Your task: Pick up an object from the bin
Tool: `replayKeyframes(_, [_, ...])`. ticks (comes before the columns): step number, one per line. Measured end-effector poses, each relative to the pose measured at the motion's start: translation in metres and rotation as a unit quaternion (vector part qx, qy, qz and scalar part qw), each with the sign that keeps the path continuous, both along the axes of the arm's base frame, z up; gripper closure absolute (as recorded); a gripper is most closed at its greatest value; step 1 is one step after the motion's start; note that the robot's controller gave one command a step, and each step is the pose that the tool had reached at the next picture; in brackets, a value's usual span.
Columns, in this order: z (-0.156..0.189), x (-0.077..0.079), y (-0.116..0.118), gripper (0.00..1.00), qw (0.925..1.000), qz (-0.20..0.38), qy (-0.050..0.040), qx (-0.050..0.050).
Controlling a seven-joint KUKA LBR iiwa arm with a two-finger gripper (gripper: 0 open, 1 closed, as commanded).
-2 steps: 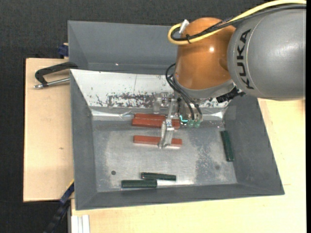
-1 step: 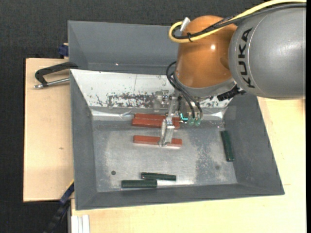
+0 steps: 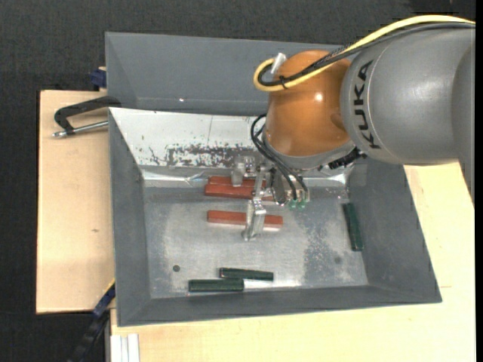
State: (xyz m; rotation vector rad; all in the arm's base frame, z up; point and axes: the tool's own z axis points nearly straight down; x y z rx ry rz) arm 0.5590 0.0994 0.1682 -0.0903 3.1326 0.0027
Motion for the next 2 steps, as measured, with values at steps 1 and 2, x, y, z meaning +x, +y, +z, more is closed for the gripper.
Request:
replayKeyframes(1, [-0.057, 0.004, -0.021, 0.00, 0.9995, -0.033, 0.0022, 0.000])
replayKeyframes(2, [-0.070, 0.004, -0.026, 0.00, 0.9987, -0.051, 0.0023, 0.000])
